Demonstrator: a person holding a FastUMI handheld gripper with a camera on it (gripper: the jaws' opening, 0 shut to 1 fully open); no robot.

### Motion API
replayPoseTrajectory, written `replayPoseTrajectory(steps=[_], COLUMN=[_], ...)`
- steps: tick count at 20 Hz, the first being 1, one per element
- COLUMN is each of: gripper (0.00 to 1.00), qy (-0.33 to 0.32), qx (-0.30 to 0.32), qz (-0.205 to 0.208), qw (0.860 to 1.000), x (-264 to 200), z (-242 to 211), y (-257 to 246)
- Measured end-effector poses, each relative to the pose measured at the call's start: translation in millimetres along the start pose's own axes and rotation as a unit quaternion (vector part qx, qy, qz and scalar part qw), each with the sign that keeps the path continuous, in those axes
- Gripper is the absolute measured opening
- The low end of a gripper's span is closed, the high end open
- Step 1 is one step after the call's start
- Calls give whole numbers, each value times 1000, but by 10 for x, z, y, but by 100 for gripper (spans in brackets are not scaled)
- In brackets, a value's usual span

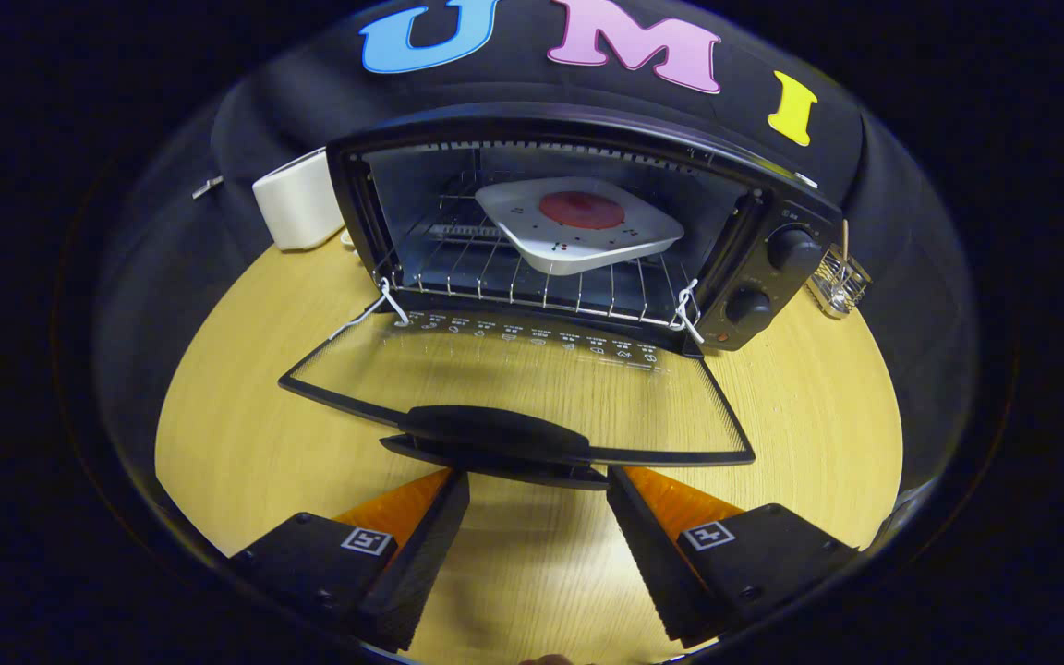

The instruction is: Open the toaster oven, put the food inside, and close the toaster oven door.

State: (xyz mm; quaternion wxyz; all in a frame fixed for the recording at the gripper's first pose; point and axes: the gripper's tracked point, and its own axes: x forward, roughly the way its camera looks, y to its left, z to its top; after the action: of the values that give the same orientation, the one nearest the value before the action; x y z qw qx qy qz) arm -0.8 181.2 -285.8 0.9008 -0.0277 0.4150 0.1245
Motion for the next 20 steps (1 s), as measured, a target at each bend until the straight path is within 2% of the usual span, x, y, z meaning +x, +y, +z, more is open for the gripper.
replayPoseTrajectory(steps=[4,7,10,14,20], gripper=[98,98,98,98,98], qy=[-54,-108,-148,-239,-361], qx=[-6,-23,6,15,21], qz=[14,10,22,17,-32], qw=[998,994,989,971,932], x=[-267,-398,-676,-1118,-2032], z=[320,678,1005,1357,1499], y=[28,24,63,-131,-910])
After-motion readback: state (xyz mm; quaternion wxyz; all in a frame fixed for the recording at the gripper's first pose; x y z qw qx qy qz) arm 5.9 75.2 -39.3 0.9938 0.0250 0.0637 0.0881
